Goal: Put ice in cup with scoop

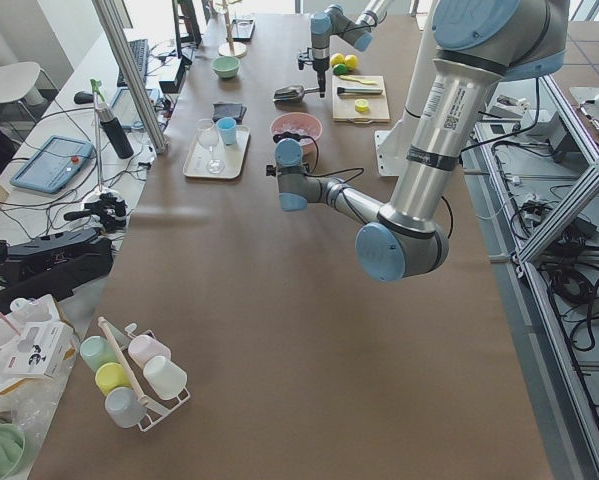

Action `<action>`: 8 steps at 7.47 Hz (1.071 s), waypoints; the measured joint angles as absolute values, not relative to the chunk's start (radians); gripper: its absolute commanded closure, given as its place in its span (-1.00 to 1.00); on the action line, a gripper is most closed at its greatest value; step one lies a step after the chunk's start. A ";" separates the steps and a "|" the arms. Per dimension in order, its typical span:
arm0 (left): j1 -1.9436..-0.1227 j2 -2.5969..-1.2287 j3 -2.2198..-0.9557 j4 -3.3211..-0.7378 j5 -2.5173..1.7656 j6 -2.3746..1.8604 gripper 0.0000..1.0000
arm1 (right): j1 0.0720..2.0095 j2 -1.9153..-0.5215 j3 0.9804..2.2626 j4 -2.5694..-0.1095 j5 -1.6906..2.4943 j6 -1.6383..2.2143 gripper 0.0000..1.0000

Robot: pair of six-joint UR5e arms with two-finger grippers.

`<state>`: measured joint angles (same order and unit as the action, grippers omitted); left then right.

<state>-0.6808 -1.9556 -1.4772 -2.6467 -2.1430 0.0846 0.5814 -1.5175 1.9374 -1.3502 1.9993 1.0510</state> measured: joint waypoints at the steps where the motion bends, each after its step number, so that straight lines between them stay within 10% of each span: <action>1: -0.682 -1.965 -1.479 -2.649 -2.143 0.088 -0.97 | 0.586 -1.518 1.937 -1.351 2.005 1.045 1.00; 8: -0.687 -1.971 -1.477 -2.757 -2.134 0.087 -0.97 | 0.647 -1.525 1.980 -1.357 2.014 1.036 1.00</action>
<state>-0.6869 -1.9709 -1.4769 -2.7568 -2.1342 0.0870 0.6466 -1.5246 1.9803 -1.3566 2.0139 1.0365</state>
